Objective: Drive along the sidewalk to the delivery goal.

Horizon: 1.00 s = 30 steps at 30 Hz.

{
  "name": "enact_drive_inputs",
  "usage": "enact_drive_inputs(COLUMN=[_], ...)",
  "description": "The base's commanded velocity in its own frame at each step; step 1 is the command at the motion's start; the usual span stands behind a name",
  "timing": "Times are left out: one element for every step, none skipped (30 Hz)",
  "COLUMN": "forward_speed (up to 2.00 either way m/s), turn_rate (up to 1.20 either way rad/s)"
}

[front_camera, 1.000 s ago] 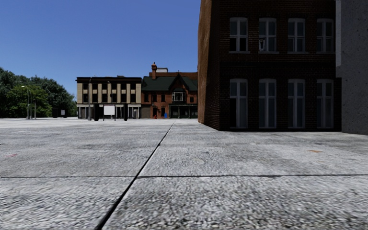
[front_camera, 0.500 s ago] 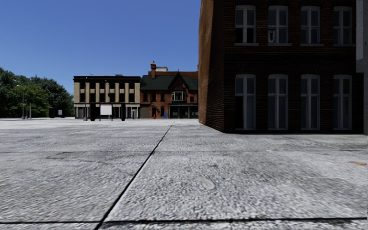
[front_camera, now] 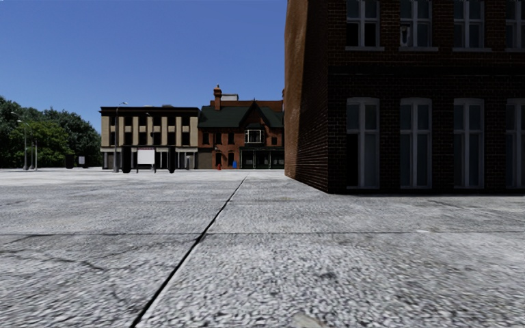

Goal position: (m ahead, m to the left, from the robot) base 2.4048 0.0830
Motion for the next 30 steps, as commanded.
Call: enact_drive_inputs(forward_speed=[2.0,2.0,2.0,2.0,2.0,2.0,2.0,2.0,2.0,2.0,2.0,2.0,2.0,2.0,2.0,2.0,2.0,2.0,2.0,2.0,2.0,2.0,1.93,1.78,1.58,1.58,1.48,1.34,0.95,0.0], turn_rate=[0.0,0.0,0.0,0.0,0.0,0.0,0.0,0.0,0.0,0.0,0.0,0.0,0.0,0.0,0.0,0.0,0.0,0.0,0.0,0.0,0.0,0.0,0.0,0.0,0.0,0.0,0.0,0.0,0.0,0.0])
